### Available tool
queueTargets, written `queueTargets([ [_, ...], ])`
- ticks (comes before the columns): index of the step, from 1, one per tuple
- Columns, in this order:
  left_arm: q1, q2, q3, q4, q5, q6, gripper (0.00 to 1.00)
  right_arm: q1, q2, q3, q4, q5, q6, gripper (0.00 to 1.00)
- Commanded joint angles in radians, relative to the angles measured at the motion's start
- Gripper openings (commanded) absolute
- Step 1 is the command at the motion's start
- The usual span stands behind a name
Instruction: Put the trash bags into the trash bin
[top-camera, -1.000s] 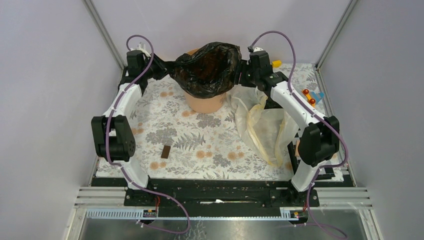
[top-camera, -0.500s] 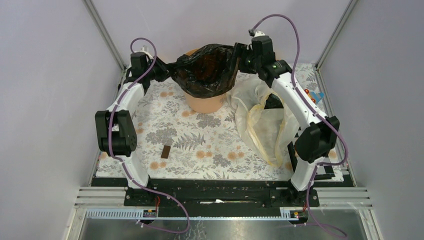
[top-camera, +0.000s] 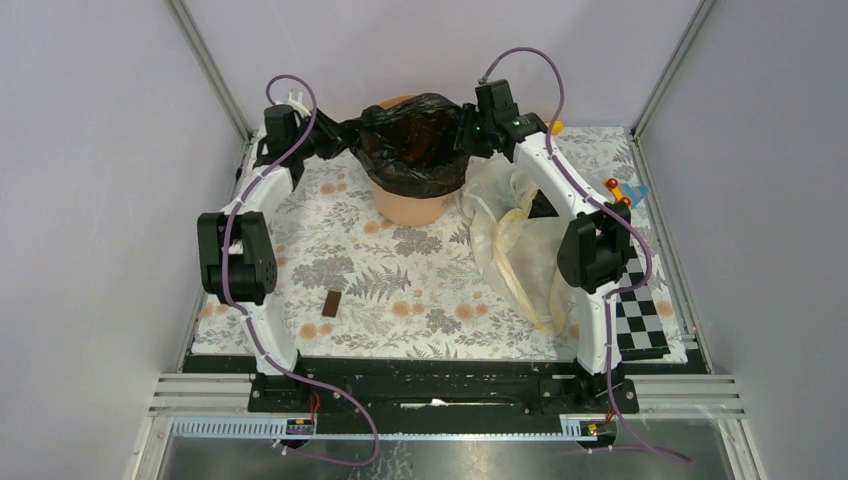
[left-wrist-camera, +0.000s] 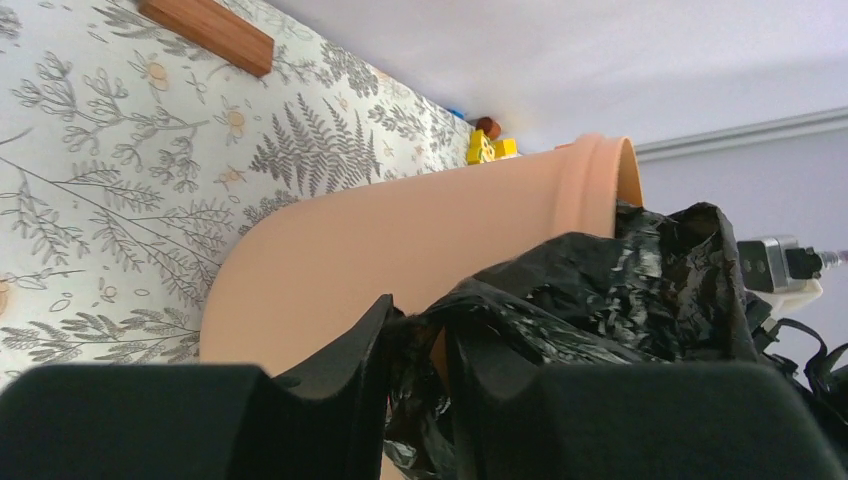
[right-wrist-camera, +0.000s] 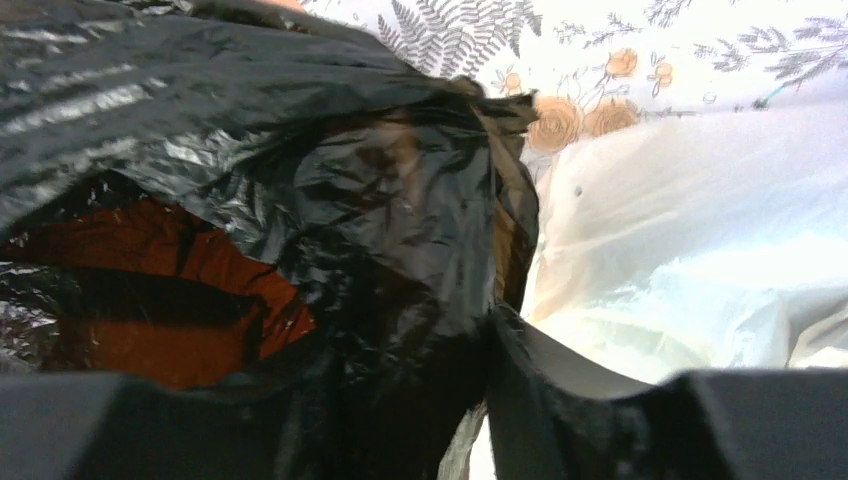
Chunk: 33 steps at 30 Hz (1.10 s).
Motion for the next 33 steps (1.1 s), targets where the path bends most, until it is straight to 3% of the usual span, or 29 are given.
queueTargets([
  [1,-0.004,0.015,-0.019,0.136,0.114,-0.038,0.27,0.036,-0.048,0.030,-0.045,0.025,-0.015,0.43],
  [5,-0.006,-0.084,-0.159,0.170,0.071,-0.041,0.27,0.075,-0.094,0.021,-0.124,0.041,-0.048,0.28],
  [9,-0.034,-0.230,-0.304,0.228,0.042,-0.082,0.27,0.086,-0.150,0.011,-0.224,0.077,-0.069,0.05],
  [12,-0.083,-0.345,-0.402,0.225,-0.009,-0.082,0.27,0.096,-0.218,-0.045,-0.275,0.101,-0.079,0.00],
  [16,-0.158,-0.489,-0.542,0.193,-0.088,-0.057,0.27,0.149,-0.378,-0.215,-0.267,0.122,-0.073,0.10],
  [26,-0.184,-0.733,-0.811,0.058,-0.044,0.010,0.28,0.292,-0.714,-0.663,-0.211,0.214,0.033,0.17],
  [29,-0.183,-0.793,-0.849,0.004,-0.044,0.042,0.29,0.316,-0.793,-0.718,-0.210,0.172,0.030,0.36],
  [33,-0.184,-0.818,-0.880,0.003,-0.011,0.056,0.29,0.316,-0.880,-0.753,-0.198,0.196,-0.043,0.71],
])
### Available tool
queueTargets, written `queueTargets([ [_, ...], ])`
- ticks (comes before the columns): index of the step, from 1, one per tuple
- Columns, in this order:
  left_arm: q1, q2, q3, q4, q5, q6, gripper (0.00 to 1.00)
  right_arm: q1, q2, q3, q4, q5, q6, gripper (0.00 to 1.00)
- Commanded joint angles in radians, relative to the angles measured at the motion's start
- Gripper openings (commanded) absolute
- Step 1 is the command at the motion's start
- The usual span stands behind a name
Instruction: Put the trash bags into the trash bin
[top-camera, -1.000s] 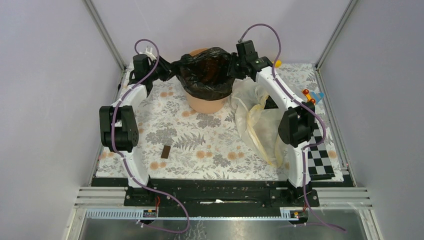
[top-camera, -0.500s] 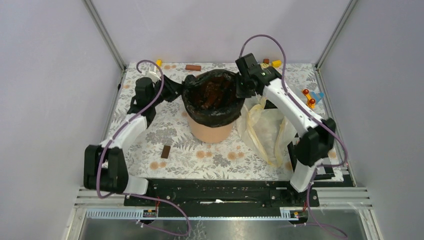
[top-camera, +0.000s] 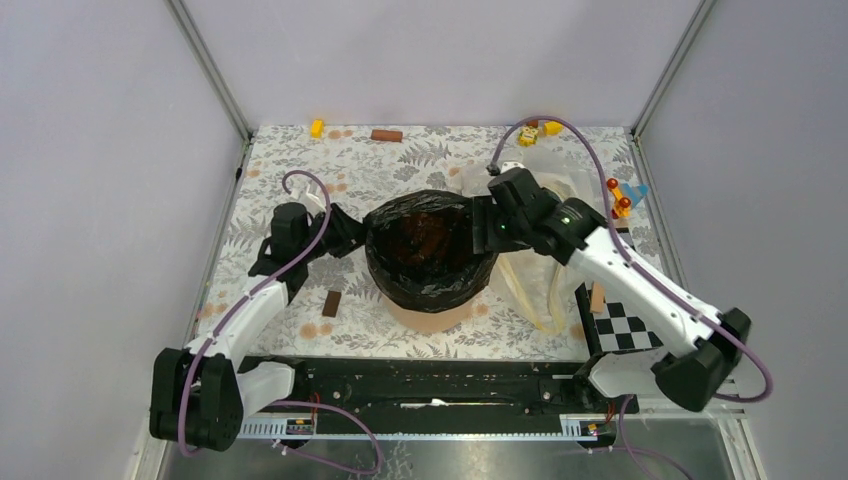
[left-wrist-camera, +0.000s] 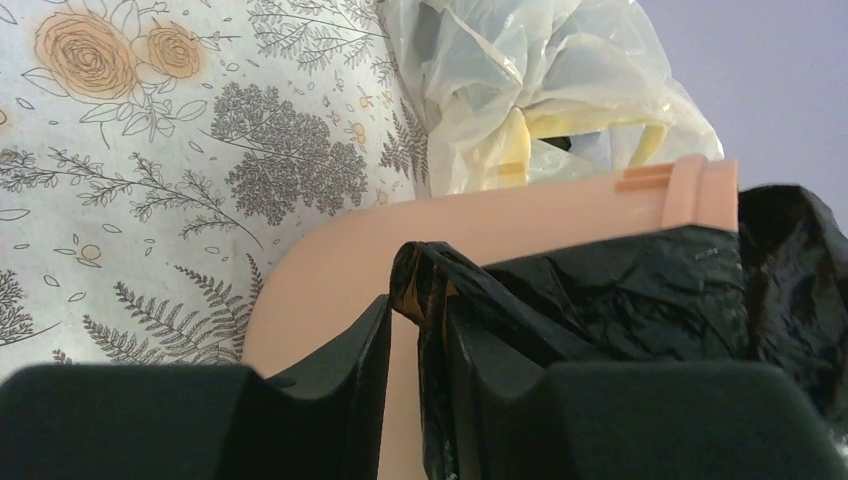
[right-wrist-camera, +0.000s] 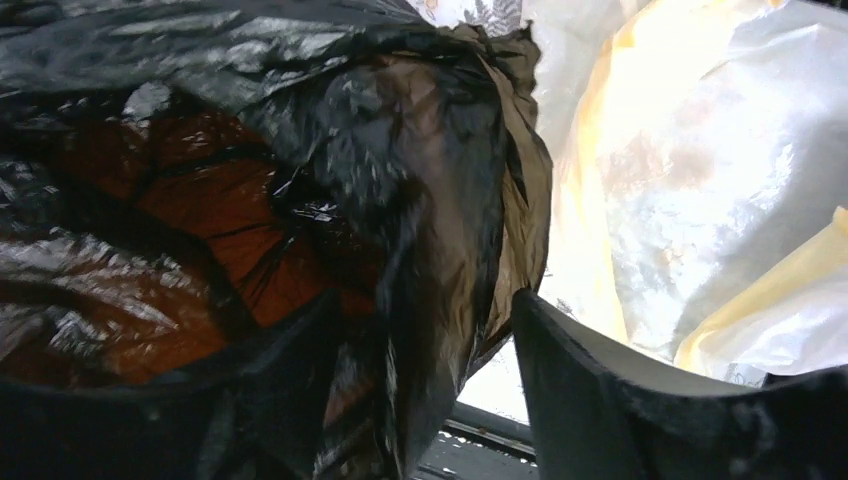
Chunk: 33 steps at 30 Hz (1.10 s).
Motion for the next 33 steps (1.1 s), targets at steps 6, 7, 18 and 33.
queueTargets([
  [6,0.001,-0.061,-0.034,0.010,0.059,0.068,0.30,0.005,-0.212,-0.060,0.164,-0.011,-0.213,0.91],
  [7,0.000,-0.069,-0.030,-0.003,0.049,0.076,0.32,0.005,-0.229,-0.068,0.193,-0.017,-0.251,0.93],
  [18,0.002,-0.133,-0.026,-0.053,-0.034,0.118,0.34,0.005,-0.187,-0.059,0.431,-0.323,-0.721,0.71],
  [33,0.000,-0.150,-0.039,-0.061,-0.066,0.131,0.34,0.005,0.073,0.135,0.405,-0.383,-1.002,0.64],
])
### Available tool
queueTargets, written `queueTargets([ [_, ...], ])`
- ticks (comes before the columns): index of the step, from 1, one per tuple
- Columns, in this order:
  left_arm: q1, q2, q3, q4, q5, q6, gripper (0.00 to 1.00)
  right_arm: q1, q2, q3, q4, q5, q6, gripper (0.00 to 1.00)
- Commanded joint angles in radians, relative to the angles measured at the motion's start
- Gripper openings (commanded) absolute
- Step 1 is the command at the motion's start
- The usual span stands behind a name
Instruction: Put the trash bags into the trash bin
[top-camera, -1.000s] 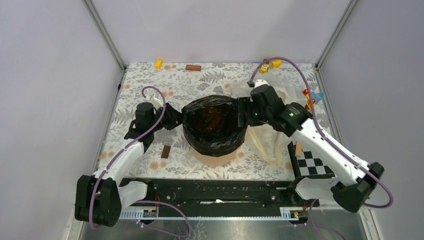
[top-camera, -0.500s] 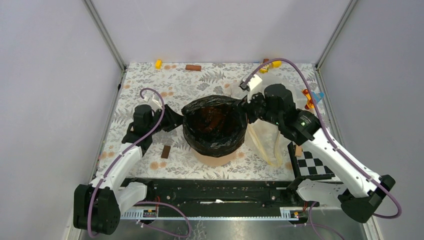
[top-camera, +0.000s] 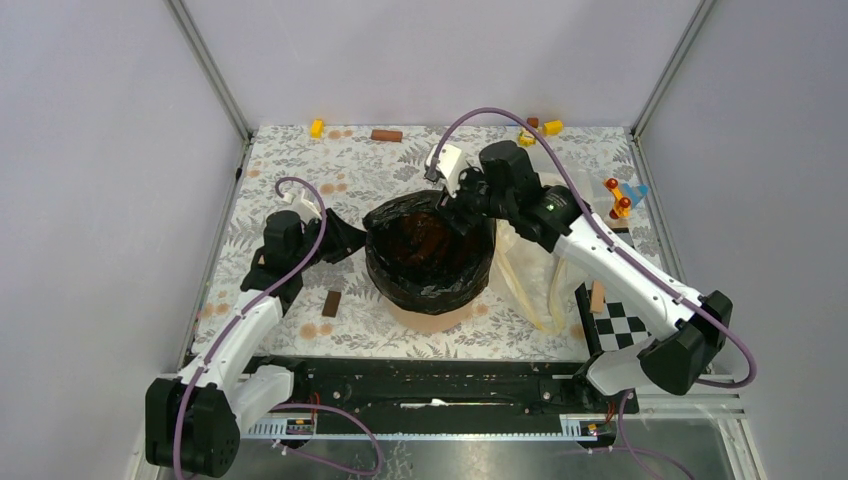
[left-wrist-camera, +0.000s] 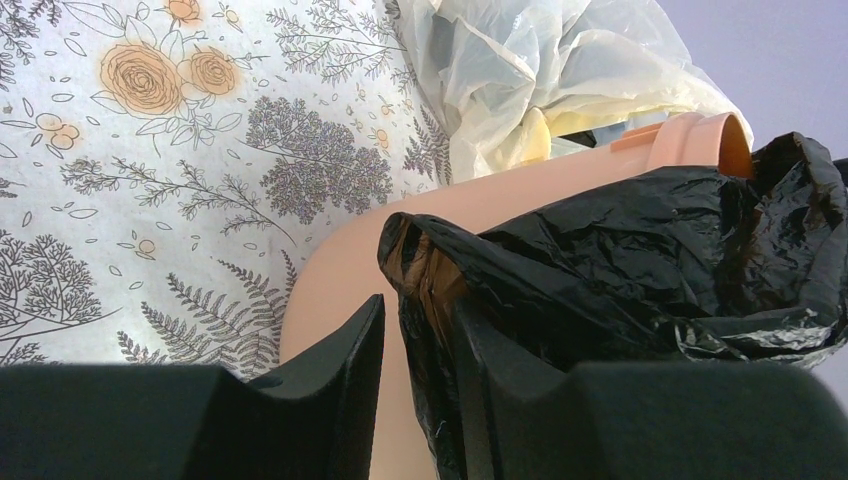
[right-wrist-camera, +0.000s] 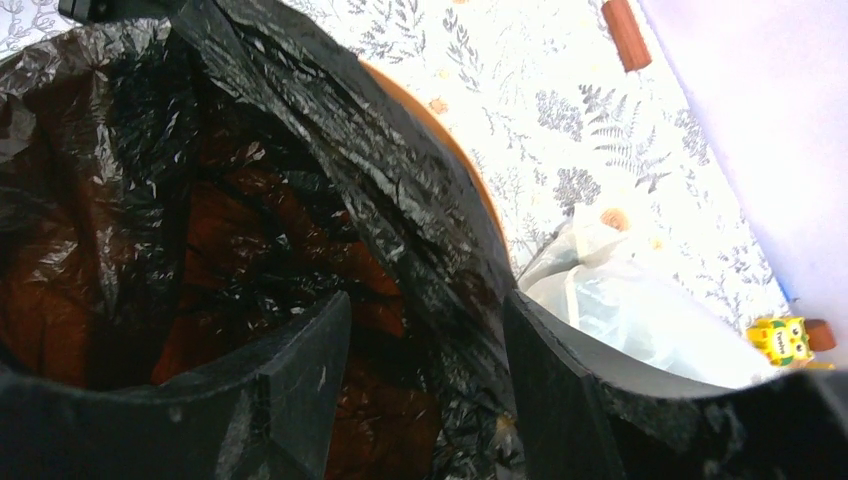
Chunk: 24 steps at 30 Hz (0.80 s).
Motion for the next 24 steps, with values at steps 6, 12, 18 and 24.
queueTargets([
  [6,0.000,0.015,0.002,0.022,-0.022,0.034,0.34,0.003,0.059,0.098,0.040,-0.050,-0.078,0.56],
  [12,0.001,0.021,0.010,0.023,-0.021,0.043,0.34,0.003,0.084,0.118,0.039,-0.052,-0.075,0.26],
  [18,0.000,0.038,0.009,0.028,-0.026,0.039,0.34,0.003,0.110,0.158,0.042,0.012,-0.044,0.00],
  [24,0.000,0.076,0.011,0.027,-0.032,0.042,0.34,-0.027,0.197,0.260,0.011,0.062,0.041,0.00],
])
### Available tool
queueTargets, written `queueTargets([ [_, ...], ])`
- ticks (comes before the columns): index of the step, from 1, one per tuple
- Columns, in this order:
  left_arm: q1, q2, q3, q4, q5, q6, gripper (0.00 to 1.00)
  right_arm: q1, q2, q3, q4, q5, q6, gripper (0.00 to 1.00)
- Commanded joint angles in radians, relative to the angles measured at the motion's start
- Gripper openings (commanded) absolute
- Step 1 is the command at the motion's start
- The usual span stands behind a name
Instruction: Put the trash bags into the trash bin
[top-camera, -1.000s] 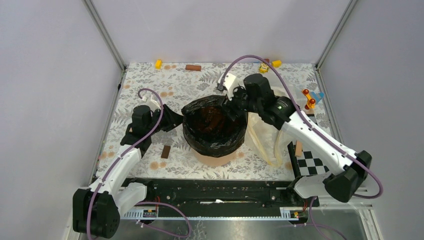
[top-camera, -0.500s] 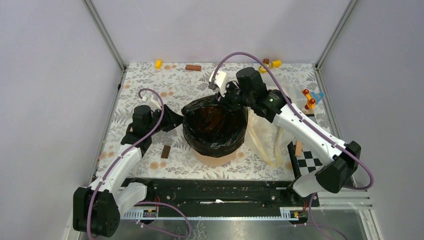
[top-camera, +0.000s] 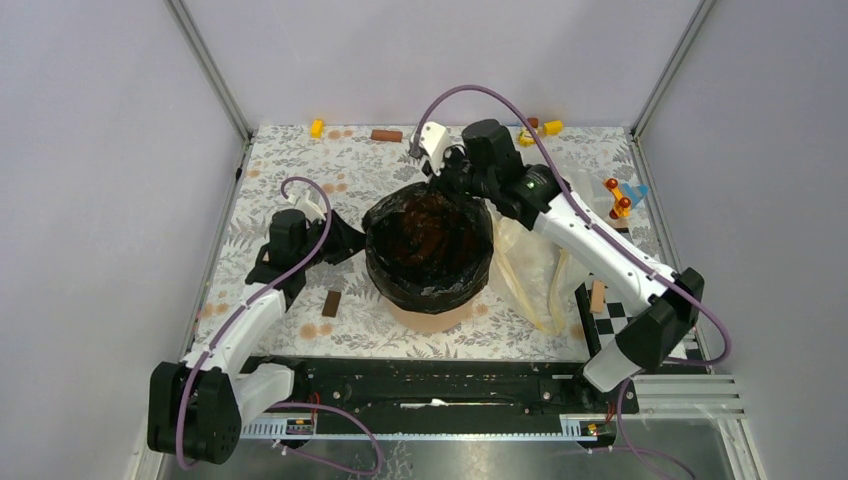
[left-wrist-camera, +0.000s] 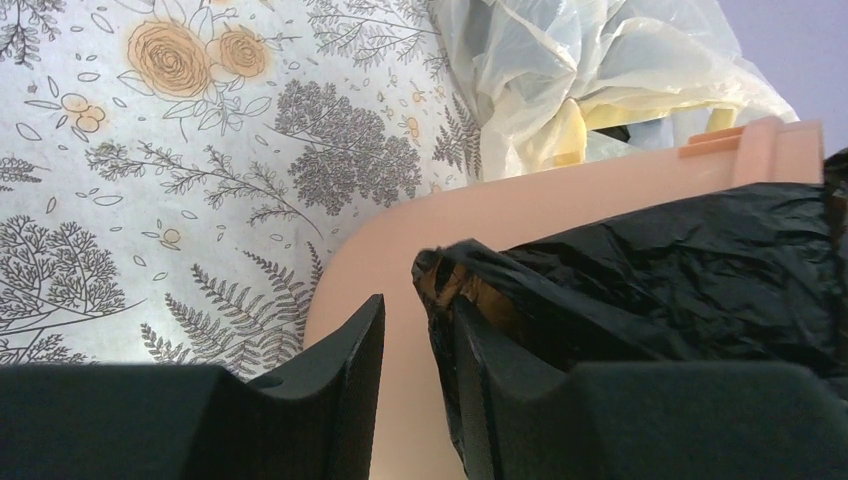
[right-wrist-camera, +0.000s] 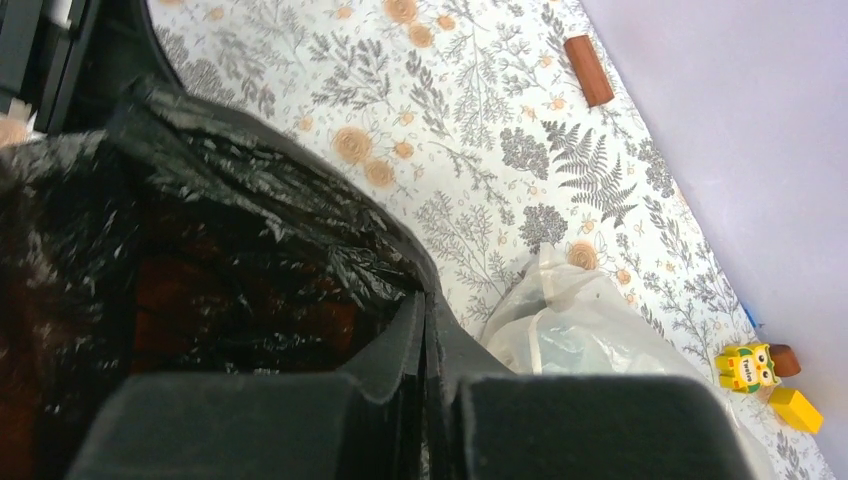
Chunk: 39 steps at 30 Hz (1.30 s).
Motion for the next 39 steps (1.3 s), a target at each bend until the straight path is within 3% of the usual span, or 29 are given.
queueTargets([
  [1,0.000,0.018,0.011,0.027,-0.021,0.020,0.34,-0.028,0.066,0.102,0.002,0.033,0.076,0.00],
  [10,-0.008,0.057,0.016,0.022,-0.006,0.029,0.35,-0.061,0.248,0.250,-0.106,-0.004,0.101,0.00],
  [15,-0.014,0.064,0.016,0.023,-0.003,0.029,0.35,-0.104,0.313,0.286,-0.147,-0.122,0.122,0.00],
  [22,-0.022,0.079,0.018,0.023,0.005,0.031,0.35,-0.186,0.412,0.351,-0.244,-0.426,0.180,0.00],
  [26,-0.024,0.097,0.026,0.023,0.018,0.029,0.34,-0.198,0.460,0.356,-0.272,-0.473,0.196,0.00],
  [31,-0.026,0.099,0.025,0.032,0.021,0.026,0.24,-0.221,0.520,0.343,-0.271,-0.481,0.294,0.00],
  [36,-0.026,0.094,0.018,0.031,0.014,0.032,0.02,-0.232,0.520,0.261,-0.194,-0.495,0.374,0.00],
  [39,-0.026,0.094,0.009,0.026,0.004,0.035,0.00,-0.240,0.502,0.215,-0.139,-0.468,0.417,0.00],
])
